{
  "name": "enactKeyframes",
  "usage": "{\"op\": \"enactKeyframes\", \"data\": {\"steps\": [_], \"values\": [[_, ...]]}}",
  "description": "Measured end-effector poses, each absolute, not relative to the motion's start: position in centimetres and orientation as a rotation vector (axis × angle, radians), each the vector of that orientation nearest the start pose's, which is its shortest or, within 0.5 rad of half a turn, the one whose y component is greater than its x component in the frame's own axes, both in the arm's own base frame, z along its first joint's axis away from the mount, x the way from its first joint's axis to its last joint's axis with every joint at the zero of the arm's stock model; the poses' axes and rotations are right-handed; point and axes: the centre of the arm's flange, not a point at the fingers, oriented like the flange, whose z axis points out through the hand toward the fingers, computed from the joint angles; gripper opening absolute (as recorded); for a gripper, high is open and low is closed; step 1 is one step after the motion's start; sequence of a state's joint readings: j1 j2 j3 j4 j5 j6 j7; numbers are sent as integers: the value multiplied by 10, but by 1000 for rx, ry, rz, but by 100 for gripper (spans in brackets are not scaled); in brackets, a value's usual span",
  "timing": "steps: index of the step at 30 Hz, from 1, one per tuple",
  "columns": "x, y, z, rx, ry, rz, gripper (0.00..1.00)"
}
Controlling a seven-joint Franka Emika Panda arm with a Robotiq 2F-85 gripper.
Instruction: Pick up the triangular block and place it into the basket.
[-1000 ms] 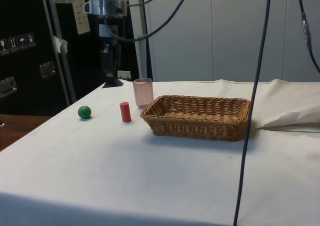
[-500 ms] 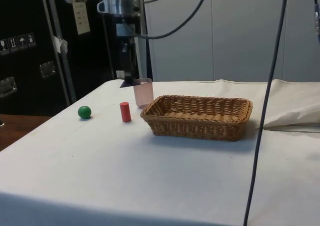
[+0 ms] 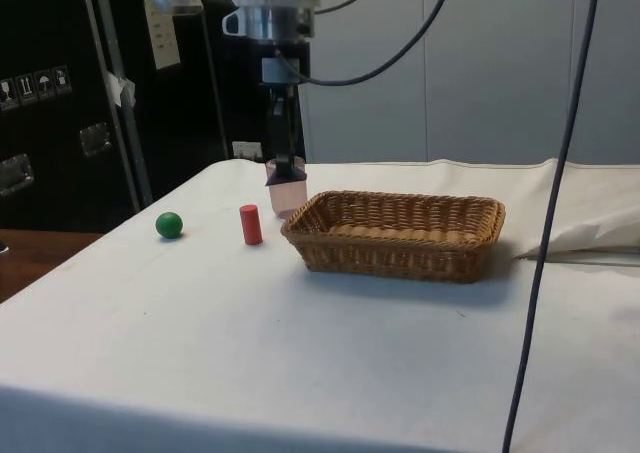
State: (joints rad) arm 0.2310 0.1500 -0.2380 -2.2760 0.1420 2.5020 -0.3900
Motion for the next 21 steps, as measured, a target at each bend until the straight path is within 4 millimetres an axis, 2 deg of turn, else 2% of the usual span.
{"op": "enactKeyframes", "data": {"steps": [21], "values": [[491,-10,264,-3085,-379,-146,33]]}}
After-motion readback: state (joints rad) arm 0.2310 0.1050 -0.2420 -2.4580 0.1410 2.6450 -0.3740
